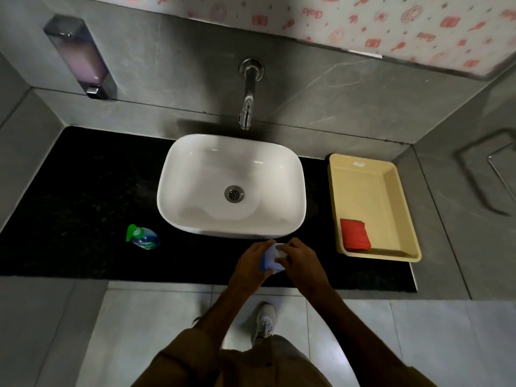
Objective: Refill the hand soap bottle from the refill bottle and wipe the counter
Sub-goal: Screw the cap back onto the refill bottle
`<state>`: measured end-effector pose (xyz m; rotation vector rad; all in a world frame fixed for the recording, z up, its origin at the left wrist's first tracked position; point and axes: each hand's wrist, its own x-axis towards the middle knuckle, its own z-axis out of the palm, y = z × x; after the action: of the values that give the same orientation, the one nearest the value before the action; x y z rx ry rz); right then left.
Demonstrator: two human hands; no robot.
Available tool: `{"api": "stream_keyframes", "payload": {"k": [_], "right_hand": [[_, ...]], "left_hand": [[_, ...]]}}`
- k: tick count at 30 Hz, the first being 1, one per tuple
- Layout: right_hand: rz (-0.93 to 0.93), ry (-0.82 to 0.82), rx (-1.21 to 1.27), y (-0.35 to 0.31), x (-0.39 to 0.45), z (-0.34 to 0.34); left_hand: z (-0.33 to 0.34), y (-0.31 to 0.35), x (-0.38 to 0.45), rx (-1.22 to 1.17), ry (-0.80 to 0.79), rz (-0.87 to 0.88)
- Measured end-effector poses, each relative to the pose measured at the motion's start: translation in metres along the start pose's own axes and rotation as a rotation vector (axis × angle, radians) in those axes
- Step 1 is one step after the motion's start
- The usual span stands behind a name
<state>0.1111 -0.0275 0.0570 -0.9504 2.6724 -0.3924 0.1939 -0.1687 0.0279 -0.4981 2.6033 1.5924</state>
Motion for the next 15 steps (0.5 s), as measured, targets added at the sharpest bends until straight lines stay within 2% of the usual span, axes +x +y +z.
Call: {"api": "stream_keyframes", "payload": {"k": [7,11,15], "right_hand": [[0.063,0.082,0.137,-0.004,0.001,0.001],[0.101,0.0,0.21,0.004,-0.011,0.006],[0.209,-0.045,0.374,-0.004,-0.015,0.021]], "left_hand": [[-0.002,-0.001,0.001,0.024,-0.005,0.012],[-0.004,-0.005,-0.001,0.01,-0.116,-0.013],[-0.012,-0.023,-0.02,-0.006,-0.042,-0.019]]}}
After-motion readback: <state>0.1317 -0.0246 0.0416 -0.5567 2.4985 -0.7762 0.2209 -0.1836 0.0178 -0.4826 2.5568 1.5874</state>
